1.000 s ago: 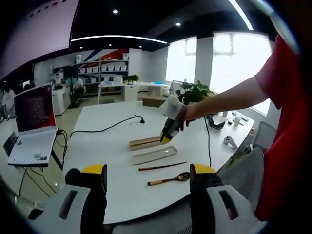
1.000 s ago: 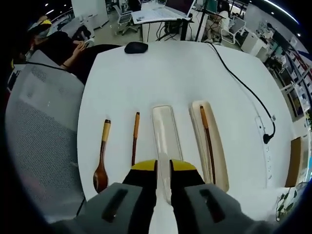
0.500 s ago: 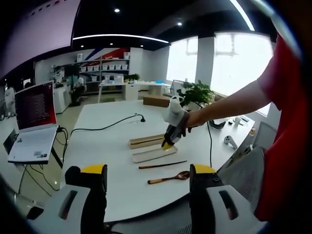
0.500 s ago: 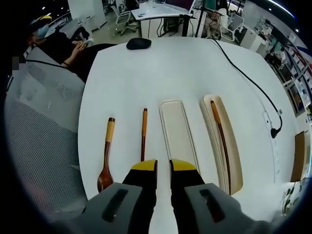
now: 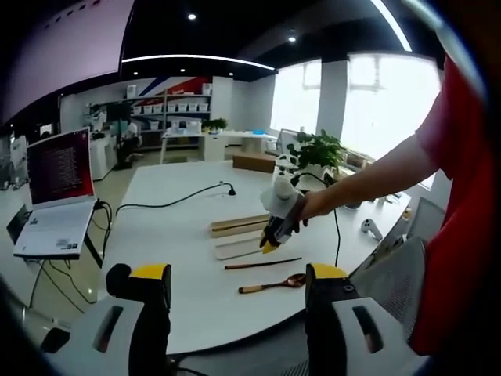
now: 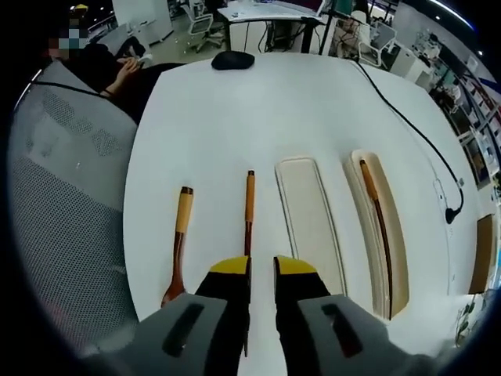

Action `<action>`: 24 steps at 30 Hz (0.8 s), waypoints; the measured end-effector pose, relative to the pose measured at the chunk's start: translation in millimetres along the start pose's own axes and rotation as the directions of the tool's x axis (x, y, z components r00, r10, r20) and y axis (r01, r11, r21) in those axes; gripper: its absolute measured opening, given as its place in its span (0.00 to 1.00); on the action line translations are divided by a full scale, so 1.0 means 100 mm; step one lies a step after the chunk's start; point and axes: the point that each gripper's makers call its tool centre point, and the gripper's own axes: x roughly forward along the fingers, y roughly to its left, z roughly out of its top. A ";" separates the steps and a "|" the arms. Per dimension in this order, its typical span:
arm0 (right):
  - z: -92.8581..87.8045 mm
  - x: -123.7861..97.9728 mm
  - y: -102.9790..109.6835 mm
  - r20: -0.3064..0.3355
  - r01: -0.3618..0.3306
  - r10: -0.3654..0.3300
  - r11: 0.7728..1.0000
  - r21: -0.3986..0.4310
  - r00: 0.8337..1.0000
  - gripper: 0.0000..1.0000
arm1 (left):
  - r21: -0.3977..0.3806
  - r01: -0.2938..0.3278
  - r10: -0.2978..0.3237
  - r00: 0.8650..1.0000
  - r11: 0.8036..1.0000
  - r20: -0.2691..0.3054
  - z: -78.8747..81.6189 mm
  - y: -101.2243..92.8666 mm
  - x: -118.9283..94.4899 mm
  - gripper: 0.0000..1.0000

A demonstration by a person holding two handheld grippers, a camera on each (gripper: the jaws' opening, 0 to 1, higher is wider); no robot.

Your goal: Arrange the utensils inside the cutlery case until each visible utensil rests in its matching compartment.

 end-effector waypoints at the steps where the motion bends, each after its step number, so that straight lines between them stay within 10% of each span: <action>1: 0.00 0.01 0.01 -0.001 -0.001 0.001 1.000 -0.002 1.000 0.07 | -0.001 -0.001 0.001 1.000 1.000 0.000 0.00 0.00 0.00 0.71; 24: -0.06 0.33 0.15 -0.021 -0.014 0.013 1.000 -0.008 1.000 0.08 | -0.025 -0.035 0.034 0.999 0.999 -0.011 -0.08 0.07 -0.07 0.71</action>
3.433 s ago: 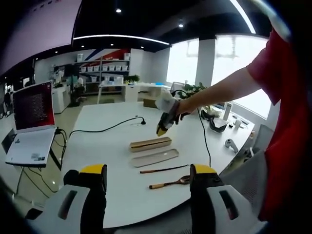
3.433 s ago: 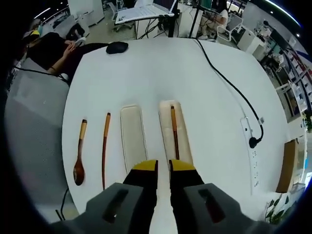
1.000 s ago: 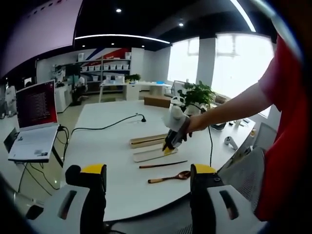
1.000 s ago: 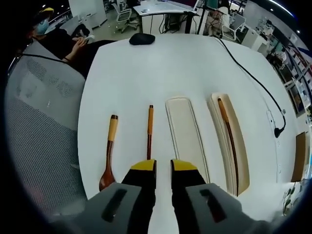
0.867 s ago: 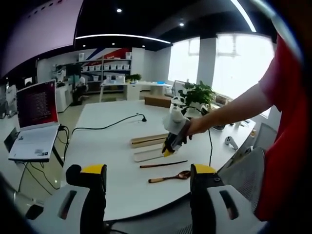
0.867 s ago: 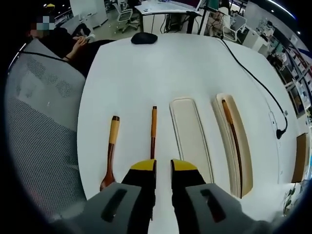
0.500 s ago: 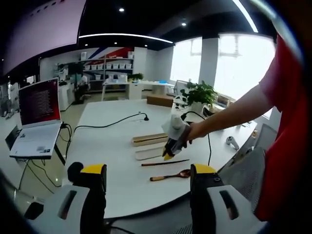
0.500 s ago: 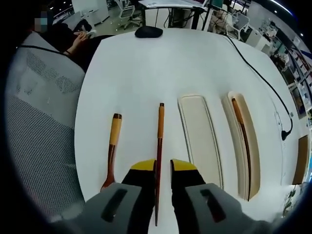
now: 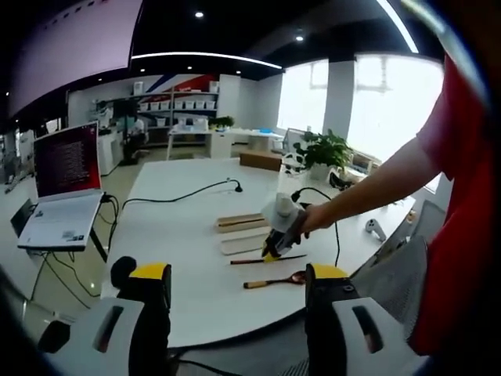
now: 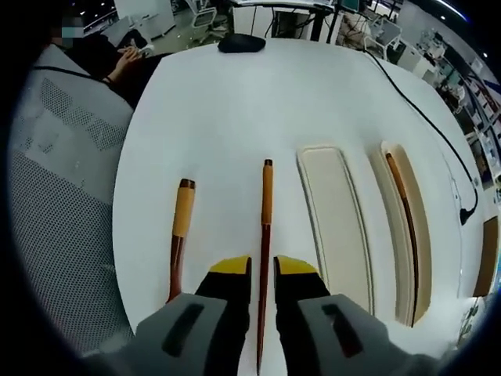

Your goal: Arrange the utensils inside the cutlery case until each visible utensil rests in its matching compartment.

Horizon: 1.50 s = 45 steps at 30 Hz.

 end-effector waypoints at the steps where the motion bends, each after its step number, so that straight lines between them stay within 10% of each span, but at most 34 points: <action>1: 0.01 0.00 0.01 -0.001 -0.003 0.003 1.000 -0.002 1.000 0.08 | -0.002 -0.002 0.002 1.000 1.000 0.000 0.00 0.01 0.00 0.71; 45: 0.00 0.08 0.05 -0.052 -0.035 0.034 0.999 -0.030 0.998 0.01 | -0.002 -0.001 0.001 1.000 1.000 0.003 0.02 0.02 0.01 0.71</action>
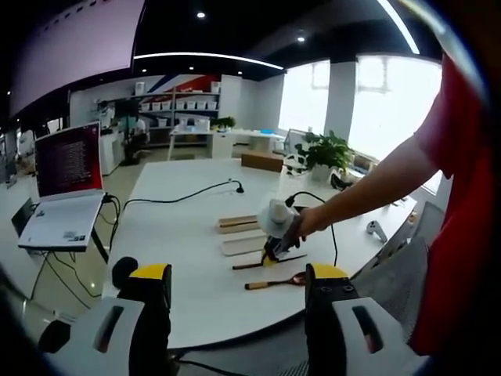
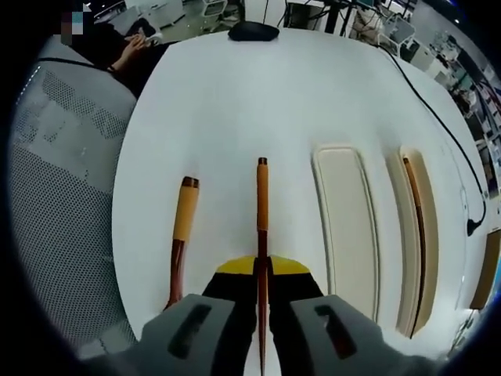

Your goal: Arrange the utensils inside the cutlery case until each visible utensil rests in its matching compartment.

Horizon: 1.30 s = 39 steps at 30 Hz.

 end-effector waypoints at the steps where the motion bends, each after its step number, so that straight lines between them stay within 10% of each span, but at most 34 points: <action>1: 0.00 0.00 0.00 0.002 -0.003 0.003 1.000 0.008 1.000 0.00 | 0.003 -0.001 0.001 1.000 1.000 0.000 0.00 0.00 0.00 0.71; 39: 0.07 -0.47 -0.23 0.018 0.011 -0.010 0.999 -0.046 1.000 0.00 | 0.018 0.011 -0.011 1.000 1.000 -0.005 0.01 -0.04 0.04 0.70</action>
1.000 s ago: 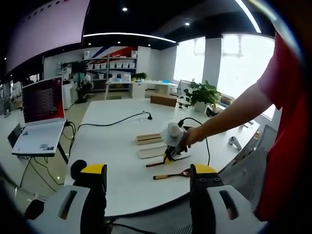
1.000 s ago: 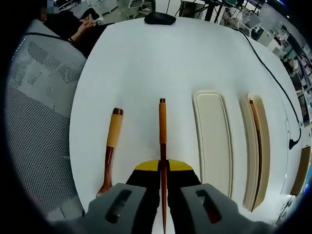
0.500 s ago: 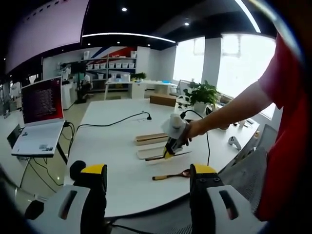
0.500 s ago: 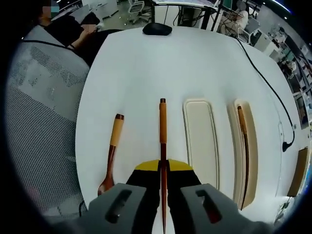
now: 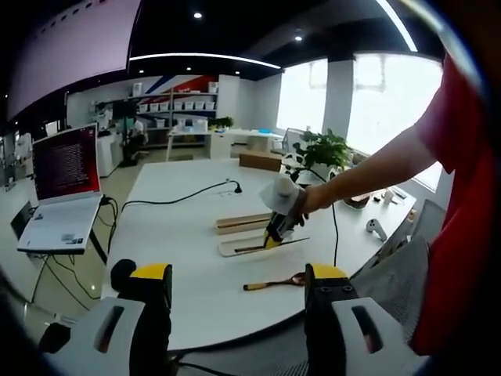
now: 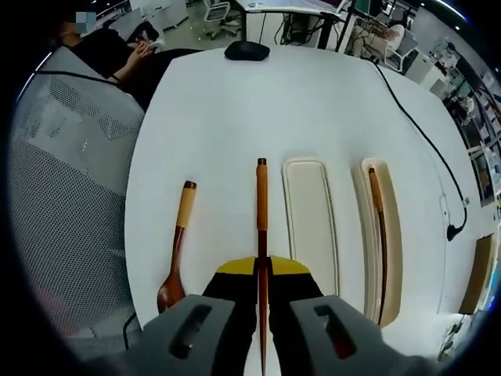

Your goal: Arrange the utensils inside the cutlery case until each visible utensil rests in its matching compartment.

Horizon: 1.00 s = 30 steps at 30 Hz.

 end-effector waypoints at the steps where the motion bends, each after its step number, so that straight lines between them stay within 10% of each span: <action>1: 0.01 -0.02 0.00 -0.001 0.001 -0.001 1.000 -0.001 1.000 0.00 | 0.003 0.001 -0.001 1.000 1.000 -0.001 0.00 0.00 0.00 0.70; 30: 0.14 -0.29 -0.28 0.016 0.013 -0.012 1.000 -0.010 1.000 0.00 | -0.019 0.008 -0.008 1.000 1.000 0.013 0.03 -0.01 0.02 0.70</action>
